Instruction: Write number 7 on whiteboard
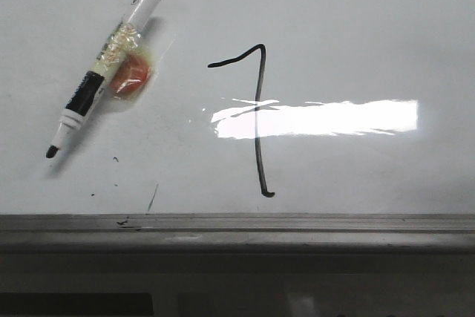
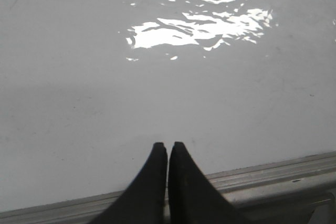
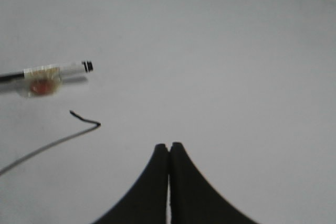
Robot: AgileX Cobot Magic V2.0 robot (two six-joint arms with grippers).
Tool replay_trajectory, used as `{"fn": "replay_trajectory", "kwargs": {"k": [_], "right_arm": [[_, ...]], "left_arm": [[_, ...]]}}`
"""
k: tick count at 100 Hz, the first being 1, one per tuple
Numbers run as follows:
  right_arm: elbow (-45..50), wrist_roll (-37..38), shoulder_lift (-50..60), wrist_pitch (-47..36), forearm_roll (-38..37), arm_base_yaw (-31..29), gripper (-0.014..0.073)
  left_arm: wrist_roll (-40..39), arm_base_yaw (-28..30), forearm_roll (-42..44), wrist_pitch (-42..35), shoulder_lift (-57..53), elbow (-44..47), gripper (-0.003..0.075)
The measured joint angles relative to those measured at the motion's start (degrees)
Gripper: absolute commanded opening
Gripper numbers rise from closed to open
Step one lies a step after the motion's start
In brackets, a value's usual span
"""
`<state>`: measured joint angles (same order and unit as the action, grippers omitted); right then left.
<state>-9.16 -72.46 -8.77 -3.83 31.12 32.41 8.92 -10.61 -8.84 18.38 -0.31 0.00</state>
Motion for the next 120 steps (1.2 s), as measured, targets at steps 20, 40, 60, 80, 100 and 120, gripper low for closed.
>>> {"fn": "replay_trajectory", "kwargs": {"k": [20, 40, 60, 80, 100, 120], "right_arm": [[8.6, 44.3, 0.0, -0.2, -30.0, -13.6, -0.0064], [9.9, 74.0, 0.4, 2.1, -44.9, -29.2, -0.0064], [9.9, 77.7, 3.9, 13.1, -46.0, -33.5, -0.0064], [9.9, 77.9, 9.1, 20.8, -46.0, -33.6, -0.0064], [9.9, 77.9, 9.4, 22.9, -46.0, -33.6, -0.0064], [9.9, 77.9, 9.4, 22.9, -46.0, -33.6, -0.0064]], "left_arm": [[0.0, 0.0, 0.0, -0.1, 0.0, 0.0, -0.0020], [0.0, 0.0, 0.0, -0.1, 0.0, 0.0, -0.0020], [0.0, 0.0, 0.0, -0.1, 0.0, 0.0, -0.0020], [0.0, 0.0, 0.0, -0.2, 0.0, 0.0, -0.0020], [0.0, 0.0, 0.0, -0.2, 0.0, 0.0, -0.0020], [0.0, 0.0, 0.0, -0.2, 0.0, 0.0, -0.0020]]}}
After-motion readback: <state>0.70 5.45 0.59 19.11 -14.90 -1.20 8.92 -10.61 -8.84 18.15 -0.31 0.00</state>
